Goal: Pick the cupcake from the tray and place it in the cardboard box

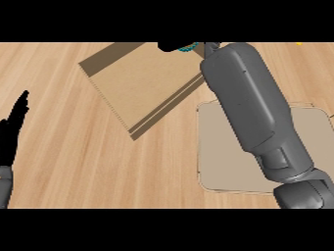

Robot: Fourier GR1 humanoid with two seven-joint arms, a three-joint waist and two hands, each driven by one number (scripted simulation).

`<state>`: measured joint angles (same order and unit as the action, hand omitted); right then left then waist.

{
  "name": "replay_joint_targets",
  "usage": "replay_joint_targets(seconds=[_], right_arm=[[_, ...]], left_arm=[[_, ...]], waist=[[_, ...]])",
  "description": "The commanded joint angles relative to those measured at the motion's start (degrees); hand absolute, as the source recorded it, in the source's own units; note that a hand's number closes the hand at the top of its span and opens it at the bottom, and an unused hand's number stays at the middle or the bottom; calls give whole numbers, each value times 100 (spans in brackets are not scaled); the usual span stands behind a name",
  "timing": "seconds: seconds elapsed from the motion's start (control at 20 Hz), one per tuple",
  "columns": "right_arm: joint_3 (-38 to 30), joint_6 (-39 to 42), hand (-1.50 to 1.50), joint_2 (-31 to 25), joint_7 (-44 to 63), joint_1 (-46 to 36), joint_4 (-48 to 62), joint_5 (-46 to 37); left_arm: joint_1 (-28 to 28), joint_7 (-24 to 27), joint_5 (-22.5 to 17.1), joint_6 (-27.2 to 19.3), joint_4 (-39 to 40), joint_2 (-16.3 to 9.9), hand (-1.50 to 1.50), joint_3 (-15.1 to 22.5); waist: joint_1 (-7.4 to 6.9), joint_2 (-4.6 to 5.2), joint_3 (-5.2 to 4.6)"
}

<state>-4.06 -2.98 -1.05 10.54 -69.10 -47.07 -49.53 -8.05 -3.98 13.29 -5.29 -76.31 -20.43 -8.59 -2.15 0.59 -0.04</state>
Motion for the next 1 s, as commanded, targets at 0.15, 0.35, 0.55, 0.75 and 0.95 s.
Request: replay_joint_targets(seconds=[0.15, 0.35, 0.55, 0.75, 0.95], right_arm=[[-636, -481, 150, -36, -375, -943, 1780, 421], [-535, -1007, 150, 103, -359, -1275, 2479, 490], [-676, -1105, 150, 51, -320, -1490, 2942, 386], [-598, -1674, 150, 104, 57, -1502, 3326, 291], [-1004, -1554, -150, 105, 216, -1460, 3606, 775]], left_arm=[[-50, -84, 76, -18, -195, 104, 0, 109], [-265, -112, 174, 12, -13, 136, 0, 221], [-327, -10, 96, 70, 48, 19, 0, 84], [-359, -110, 150, 36, -105, 225, 0, 277], [-425, -8, 92, 128, -26, 89, 0, 176]], waist=[[-125, 51, 1], [-271, 105, -4], [-326, 160, -8], [-443, 181, -8], [-553, 219, -8]])
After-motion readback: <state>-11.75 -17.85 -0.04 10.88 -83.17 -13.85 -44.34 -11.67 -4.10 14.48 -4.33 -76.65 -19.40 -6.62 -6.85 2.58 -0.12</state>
